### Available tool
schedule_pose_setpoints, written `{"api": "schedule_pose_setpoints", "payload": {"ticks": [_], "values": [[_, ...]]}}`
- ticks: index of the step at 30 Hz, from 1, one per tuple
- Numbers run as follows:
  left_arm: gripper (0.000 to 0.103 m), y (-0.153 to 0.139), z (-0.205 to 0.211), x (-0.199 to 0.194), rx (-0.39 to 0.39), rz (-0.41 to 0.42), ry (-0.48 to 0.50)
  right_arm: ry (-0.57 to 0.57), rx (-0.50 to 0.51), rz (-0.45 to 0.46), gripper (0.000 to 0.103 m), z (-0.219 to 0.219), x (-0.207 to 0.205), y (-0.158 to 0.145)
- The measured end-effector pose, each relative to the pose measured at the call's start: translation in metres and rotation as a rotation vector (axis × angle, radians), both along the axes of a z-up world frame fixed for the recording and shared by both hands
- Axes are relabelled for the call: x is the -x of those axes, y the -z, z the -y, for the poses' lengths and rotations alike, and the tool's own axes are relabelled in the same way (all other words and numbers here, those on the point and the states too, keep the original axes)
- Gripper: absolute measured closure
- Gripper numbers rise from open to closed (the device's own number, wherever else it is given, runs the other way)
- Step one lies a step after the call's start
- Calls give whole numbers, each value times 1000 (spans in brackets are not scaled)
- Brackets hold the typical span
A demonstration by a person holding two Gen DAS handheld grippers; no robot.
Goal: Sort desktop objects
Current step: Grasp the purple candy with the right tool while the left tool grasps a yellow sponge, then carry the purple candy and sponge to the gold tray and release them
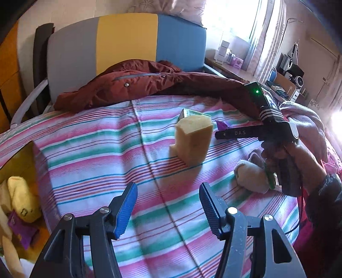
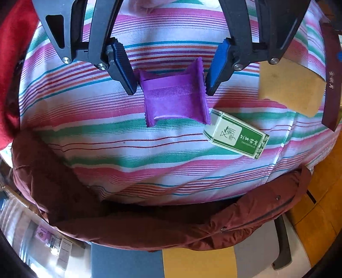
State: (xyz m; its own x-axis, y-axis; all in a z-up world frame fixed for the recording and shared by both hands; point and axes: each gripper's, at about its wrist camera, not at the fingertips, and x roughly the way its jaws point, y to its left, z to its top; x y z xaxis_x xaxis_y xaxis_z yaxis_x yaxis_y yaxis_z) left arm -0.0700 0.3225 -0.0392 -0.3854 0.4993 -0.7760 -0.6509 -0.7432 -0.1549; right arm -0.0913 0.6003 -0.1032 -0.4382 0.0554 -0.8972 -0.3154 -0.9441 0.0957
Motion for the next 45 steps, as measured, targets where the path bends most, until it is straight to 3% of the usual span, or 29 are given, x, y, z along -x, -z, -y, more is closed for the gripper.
{"api": "schedule_pose_setpoints", "payload": {"ticks": [3,8,14,18,27,30,33,45], "values": [[40,1,-13,4,-2,5,10,10,37,-23,28,-5,-2,-1],[38,4,-35,11,-14,9,27,28,46,-43,27,-9,-4,-5],[29,7,-61,19,-23,4,42,7,18,-35,41,-1,1,-1],[22,11,-71,27,-28,9,20,-5,3,-28,43,6,3,0],[22,26,-95,45,-22,20,-24,-12,-6,-18,43,8,6,0],[25,28,-99,51,-28,19,-30,-3,-4,-23,43,5,5,0],[44,34,-103,54,-10,29,-24,4,-1,-28,43,4,5,-1],[49,17,-74,38,-11,-50,-22,21,-17,-92,43,-5,-5,-20]]}}
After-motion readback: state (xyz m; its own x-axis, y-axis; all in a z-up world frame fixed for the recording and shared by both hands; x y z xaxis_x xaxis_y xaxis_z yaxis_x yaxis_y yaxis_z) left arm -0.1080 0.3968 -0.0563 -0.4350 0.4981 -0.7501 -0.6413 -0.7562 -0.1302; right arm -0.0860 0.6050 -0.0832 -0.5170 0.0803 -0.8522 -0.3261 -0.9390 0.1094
